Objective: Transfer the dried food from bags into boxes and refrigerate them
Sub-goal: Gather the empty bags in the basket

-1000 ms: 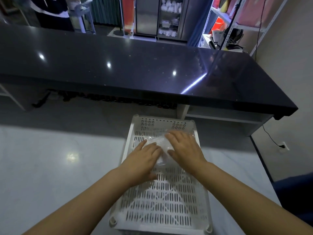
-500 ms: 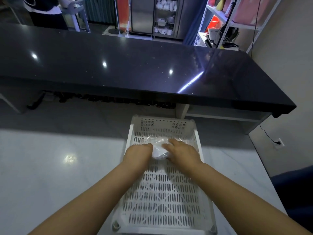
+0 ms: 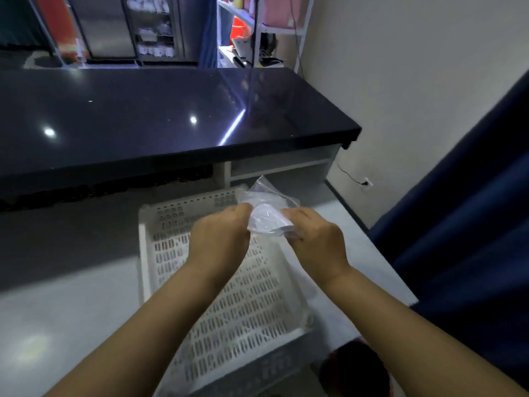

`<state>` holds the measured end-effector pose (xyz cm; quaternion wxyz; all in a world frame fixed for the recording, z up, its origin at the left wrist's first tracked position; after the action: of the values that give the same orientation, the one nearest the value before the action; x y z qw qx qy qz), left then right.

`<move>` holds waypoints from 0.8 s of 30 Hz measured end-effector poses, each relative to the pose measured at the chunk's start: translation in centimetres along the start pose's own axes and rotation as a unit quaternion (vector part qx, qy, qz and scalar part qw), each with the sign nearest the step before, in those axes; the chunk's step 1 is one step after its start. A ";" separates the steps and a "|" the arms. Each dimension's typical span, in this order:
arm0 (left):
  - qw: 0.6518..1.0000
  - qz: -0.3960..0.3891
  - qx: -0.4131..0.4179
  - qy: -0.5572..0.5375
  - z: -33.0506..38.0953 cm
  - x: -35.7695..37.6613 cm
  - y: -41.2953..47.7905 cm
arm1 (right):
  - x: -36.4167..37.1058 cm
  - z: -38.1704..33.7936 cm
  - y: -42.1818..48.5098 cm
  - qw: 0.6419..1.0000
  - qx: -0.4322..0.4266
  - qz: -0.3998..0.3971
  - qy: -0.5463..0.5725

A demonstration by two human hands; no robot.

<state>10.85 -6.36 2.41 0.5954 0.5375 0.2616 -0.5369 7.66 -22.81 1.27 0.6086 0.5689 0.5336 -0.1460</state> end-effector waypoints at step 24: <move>0.919 -0.273 0.283 -0.017 40.1 17.2 -18.5 | -19.5 17.1 -46.9 0.878 0.460 -0.063 -0.114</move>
<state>-11.90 -46.56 -8.05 0.2535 0.5821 0.2256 -0.7389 -28.46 -60.27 -11.74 0.3246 0.7295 0.3677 -0.4767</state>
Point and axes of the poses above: each hand's wrist, its own y-axis towards the middle knuckle, its own x-axis out of the palm, z = x × y, the point moved 3 cm from there along y, towards the middle knuckle, and after that the axes turned 13 degrees about -x, right-handed, at the moved point
